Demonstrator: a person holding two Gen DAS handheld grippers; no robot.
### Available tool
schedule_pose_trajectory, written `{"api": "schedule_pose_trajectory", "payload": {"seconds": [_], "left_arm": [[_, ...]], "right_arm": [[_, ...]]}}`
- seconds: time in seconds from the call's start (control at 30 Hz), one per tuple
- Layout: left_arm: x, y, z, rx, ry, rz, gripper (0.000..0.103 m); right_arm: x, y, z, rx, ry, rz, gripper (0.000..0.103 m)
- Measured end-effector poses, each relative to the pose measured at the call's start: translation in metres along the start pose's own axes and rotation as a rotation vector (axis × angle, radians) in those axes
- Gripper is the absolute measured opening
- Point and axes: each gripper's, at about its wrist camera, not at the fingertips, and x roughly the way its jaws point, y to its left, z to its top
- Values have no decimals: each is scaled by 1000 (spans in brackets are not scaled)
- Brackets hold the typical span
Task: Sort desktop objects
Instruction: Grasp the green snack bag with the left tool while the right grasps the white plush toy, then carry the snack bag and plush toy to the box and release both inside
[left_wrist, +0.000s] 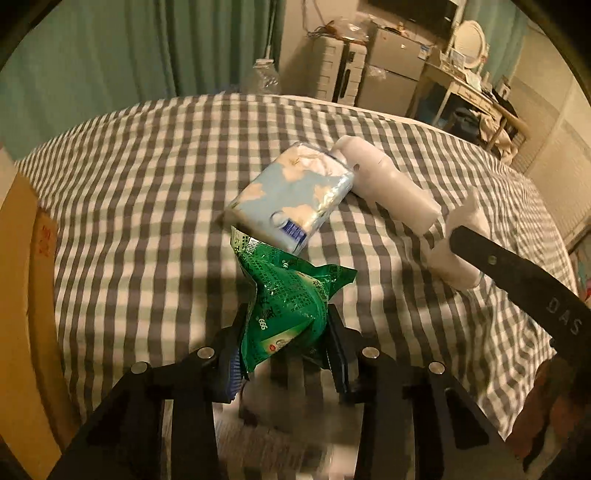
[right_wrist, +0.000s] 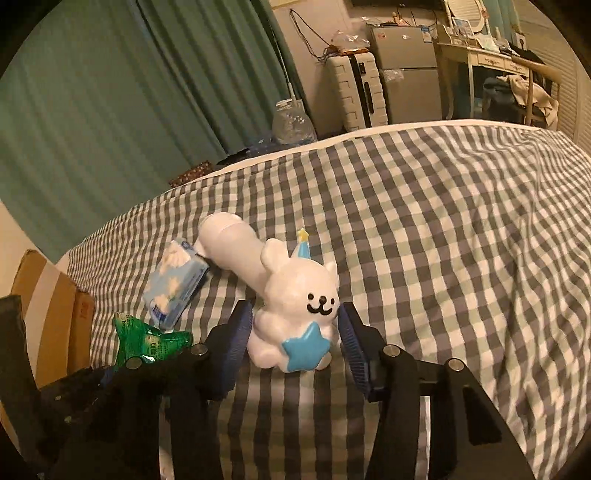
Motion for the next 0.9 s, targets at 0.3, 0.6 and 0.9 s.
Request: {"api": "schedule_pose_trajectory", "payload": {"seconds": [0.3, 0.6, 0.9], "left_arm": [[-60, -4, -18, -7, -55, -20, 38], [-102, -23, -35, 35, -82, -67, 38], [-176, -16, -30, 55, -188, -111, 38]], "right_arm": [[-49, 6, -27, -40, 19, -9, 42], [-99, 17, -62, -49, 13, 2, 42], [-174, 50, -73, -136, -47, -30, 42]]}}
